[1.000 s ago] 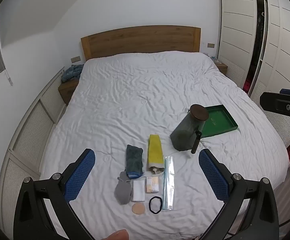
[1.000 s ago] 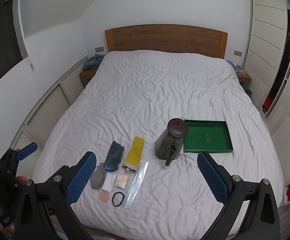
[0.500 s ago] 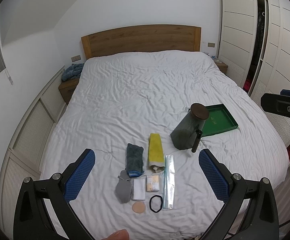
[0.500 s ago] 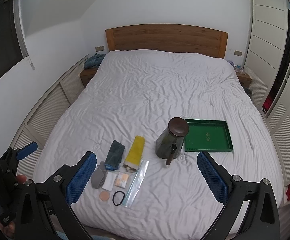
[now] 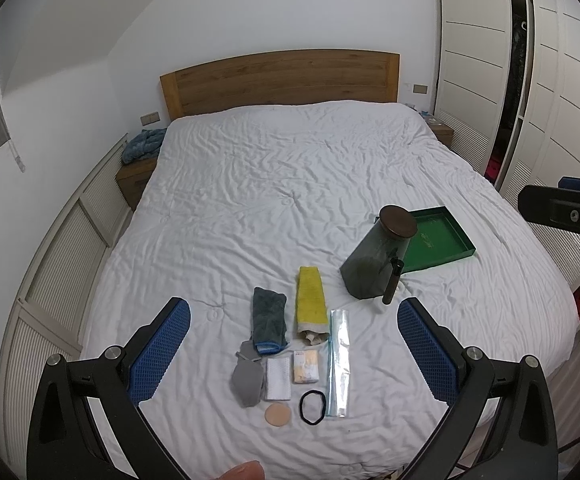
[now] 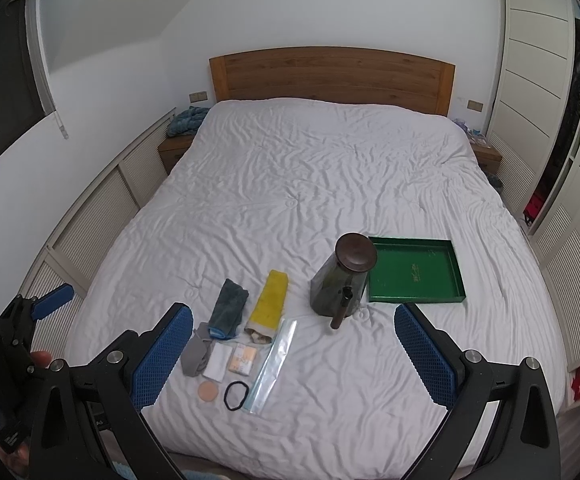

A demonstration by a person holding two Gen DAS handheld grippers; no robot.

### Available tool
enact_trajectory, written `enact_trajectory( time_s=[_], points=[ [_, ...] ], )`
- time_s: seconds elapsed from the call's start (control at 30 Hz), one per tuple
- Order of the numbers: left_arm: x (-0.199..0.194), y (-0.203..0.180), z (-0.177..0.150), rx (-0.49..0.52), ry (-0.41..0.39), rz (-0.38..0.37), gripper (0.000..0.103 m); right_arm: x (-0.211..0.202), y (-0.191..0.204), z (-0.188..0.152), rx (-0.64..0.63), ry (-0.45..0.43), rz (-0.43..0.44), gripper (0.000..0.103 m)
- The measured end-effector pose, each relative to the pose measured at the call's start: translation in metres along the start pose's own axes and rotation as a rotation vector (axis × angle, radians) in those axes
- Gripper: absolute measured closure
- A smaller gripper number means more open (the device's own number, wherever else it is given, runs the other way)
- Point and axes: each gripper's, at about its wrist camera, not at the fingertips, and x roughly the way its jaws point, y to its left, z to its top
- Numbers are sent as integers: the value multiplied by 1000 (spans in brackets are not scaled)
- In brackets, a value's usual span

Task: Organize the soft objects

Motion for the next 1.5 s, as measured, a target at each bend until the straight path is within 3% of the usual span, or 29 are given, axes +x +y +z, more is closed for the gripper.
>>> enact_trajectory(
  time_s=[1.5],
  points=[
    [-1,-1,0,11,9,-15,1,3,2,-5,-9,0,-10,0]
  ],
)
